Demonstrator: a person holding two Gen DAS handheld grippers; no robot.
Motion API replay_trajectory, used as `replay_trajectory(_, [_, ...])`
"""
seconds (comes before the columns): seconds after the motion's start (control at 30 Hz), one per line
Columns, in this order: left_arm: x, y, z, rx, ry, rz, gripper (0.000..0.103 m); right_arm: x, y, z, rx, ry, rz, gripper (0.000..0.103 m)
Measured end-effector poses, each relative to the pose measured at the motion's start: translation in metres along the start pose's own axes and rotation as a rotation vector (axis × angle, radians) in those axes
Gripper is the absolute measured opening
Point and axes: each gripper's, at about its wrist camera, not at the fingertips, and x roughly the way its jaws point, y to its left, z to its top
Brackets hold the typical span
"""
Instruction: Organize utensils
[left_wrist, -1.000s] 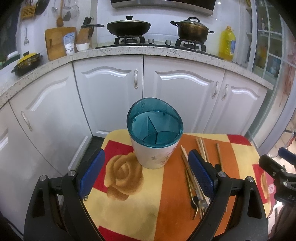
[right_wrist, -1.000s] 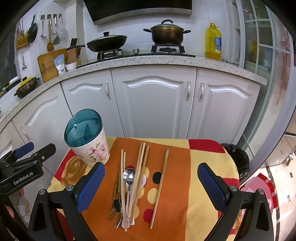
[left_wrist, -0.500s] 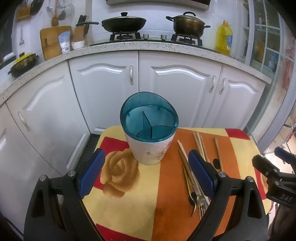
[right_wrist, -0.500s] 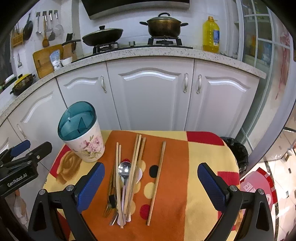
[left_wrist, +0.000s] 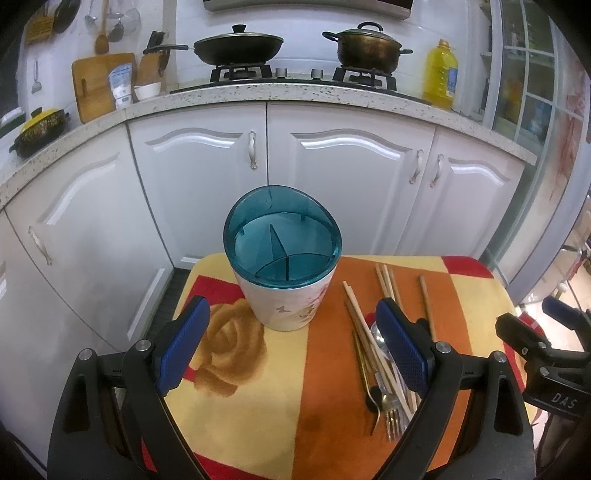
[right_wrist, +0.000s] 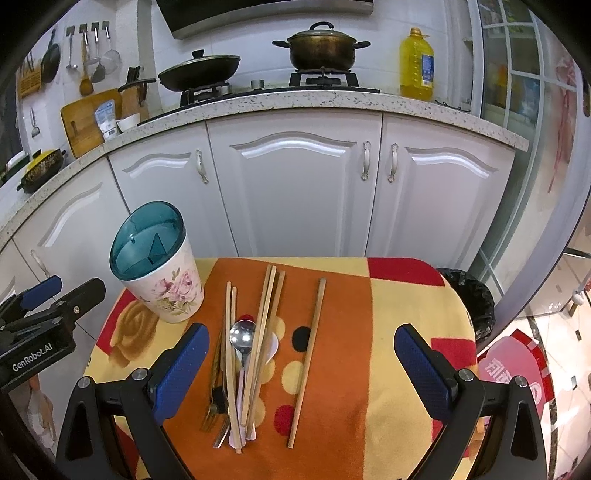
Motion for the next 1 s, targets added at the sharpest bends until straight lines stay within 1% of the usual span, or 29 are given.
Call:
replay_trajectory(0.3, [0.009, -0.002, -0.002, 0.003, 0.021, 0.018, 0.092, 0.006, -0.006, -0.001, 0.023, 0.01, 0.011, 0.101])
replay_trajectory(0.67, [0.015, 0.001, -0.005, -0.003, 0.039, 0.015, 0.092, 0.014, -0.008, -0.004, 0.012, 0.022, 0.032, 0.1])
replay_trajectory(0.73, [0.018, 0.003, -0.007, -0.006, 0.053, 0.009, 0.092, 0.017, -0.009, -0.006, 0.014, 0.027, 0.043, 0.095])
replay_trajectory(0.8, [0.022, 0.006, -0.009, -0.017, 0.077, -0.004, 0.092, 0.022, -0.011, -0.008, 0.021, 0.047, 0.056, 0.087])
replay_trajectory(0.93, [0.032, 0.011, -0.015, -0.04, 0.122, -0.024, 0.092, 0.034, -0.015, -0.013, 0.029, 0.071, 0.068, 0.081])
replay_trajectory(1.0, [0.036, 0.01, -0.017, -0.042, 0.136, -0.038, 0.092, 0.042, -0.016, -0.017, 0.034, 0.09, 0.08, 0.074])
